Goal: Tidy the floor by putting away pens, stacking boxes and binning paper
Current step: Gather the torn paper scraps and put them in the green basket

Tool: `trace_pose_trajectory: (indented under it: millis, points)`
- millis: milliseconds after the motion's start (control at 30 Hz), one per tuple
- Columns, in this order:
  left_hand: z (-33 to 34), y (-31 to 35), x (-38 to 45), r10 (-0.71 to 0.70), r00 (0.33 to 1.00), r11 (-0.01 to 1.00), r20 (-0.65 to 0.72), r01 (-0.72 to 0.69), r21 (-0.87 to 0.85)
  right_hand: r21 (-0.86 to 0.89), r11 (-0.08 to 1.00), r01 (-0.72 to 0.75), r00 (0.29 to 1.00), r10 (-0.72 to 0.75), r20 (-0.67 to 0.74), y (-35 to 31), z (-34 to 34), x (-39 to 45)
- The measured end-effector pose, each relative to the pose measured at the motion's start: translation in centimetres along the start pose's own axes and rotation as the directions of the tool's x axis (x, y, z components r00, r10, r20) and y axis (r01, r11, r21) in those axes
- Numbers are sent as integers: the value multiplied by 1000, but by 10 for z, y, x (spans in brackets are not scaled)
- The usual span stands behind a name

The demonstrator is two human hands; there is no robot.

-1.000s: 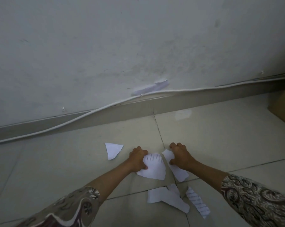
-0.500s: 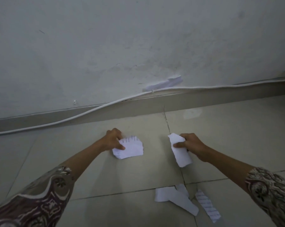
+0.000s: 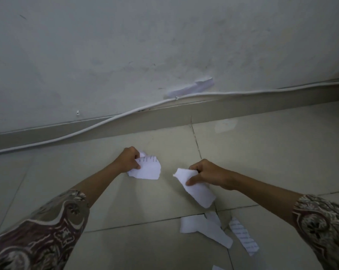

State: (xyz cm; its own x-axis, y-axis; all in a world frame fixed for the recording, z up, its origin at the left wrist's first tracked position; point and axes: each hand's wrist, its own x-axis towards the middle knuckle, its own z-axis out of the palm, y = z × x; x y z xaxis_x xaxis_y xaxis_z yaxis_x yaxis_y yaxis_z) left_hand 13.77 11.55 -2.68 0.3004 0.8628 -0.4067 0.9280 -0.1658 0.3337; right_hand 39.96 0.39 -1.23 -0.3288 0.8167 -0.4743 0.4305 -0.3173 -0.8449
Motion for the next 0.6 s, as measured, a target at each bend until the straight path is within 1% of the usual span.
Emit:
trace_pose_trajectory:
  millis: [100, 167, 233, 300, 367, 400, 467, 533, 600]
  points:
    - [-6, 6, -7, -9, 999, 998, -47, 6, -70, -165, 986, 20, 985, 8, 171, 5, 19, -9]
    - [-14, 12, -10, -4, 995, 991, -95, -9, -137, -310, 947, 90, 967, -9, 254, 10, 32, -12]
    - [-23, 17, -16, 0, 991, 981, -133, -26, -194, -446, 870, 210, 943, -58, 329, 15, 46, -14]
    - [-32, 22, -24, -5, 986, 966, -164, -37, -254, -568, 751, 336, 914, -114, 390, 23, 59, -17]
    - [-38, 25, -33, -5, 983, 953, -183, -51, -298, -644, 640, 420, 894, -170, 415, 31, 68, -21]
    - [-40, 27, -38, -2, 982, 951, -187, -55, -303, -663, 605, 441, 890, -196, 412, 33, 71, -22]
    - [-43, 29, -47, 3, 981, 947, -196, -66, -315, -696, 559, 450, 890, -222, 398, 33, 74, -22]
    - [-45, 32, -55, 4, 977, 944, -213, -74, -323, -732, 518, 444, 895, -217, 389, 28, 75, -21]
    - [-48, 35, -62, 4, 974, 939, -226, -81, -333, -742, 482, 466, 884, -221, 412, 23, 76, -19]
